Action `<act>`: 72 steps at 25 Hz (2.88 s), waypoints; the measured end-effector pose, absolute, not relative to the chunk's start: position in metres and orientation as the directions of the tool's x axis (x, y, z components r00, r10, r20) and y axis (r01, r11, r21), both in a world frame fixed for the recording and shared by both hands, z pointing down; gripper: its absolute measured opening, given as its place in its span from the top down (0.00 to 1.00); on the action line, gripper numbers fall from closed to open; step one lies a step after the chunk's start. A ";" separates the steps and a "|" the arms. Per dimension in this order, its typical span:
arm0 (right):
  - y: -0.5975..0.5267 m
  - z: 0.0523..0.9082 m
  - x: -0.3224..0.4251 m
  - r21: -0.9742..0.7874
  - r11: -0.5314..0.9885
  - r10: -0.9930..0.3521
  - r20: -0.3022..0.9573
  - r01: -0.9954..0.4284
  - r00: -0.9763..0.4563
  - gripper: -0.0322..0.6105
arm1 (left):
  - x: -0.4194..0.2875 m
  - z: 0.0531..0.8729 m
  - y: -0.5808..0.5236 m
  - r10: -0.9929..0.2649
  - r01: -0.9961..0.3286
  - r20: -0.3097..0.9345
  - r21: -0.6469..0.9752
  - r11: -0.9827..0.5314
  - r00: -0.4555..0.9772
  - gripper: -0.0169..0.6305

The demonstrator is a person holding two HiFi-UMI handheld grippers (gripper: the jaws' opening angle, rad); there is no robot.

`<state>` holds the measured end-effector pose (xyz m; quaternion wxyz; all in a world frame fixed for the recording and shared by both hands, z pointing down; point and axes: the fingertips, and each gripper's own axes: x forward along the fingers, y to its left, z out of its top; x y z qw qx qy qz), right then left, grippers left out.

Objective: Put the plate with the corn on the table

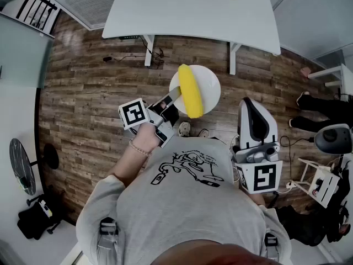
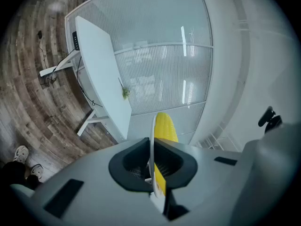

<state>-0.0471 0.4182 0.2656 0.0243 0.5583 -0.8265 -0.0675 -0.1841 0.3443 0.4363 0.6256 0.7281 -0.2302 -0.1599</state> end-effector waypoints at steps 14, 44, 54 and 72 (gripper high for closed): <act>0.416 0.262 -0.072 0.144 0.363 -0.926 -0.056 -0.921 -0.374 0.94 | -0.209 0.433 0.344 -0.542 -0.128 0.042 0.984 -0.123 0.839 0.93; 0.321 0.265 -0.025 0.156 0.353 -0.930 -0.050 -0.923 -0.364 0.94 | -0.171 0.432 0.251 -0.543 -0.141 0.053 0.983 -0.120 0.838 0.93; 0.255 0.256 0.032 0.159 0.355 -0.928 -0.062 -0.921 -0.368 0.94 | -0.121 0.424 0.183 -0.561 -0.154 0.058 0.980 -0.125 0.825 0.93; 0.179 0.261 0.121 0.155 0.399 -0.911 -0.044 -0.904 -0.410 0.94 | -0.034 0.424 0.107 -0.605 -0.148 0.056 0.984 -0.103 0.794 0.93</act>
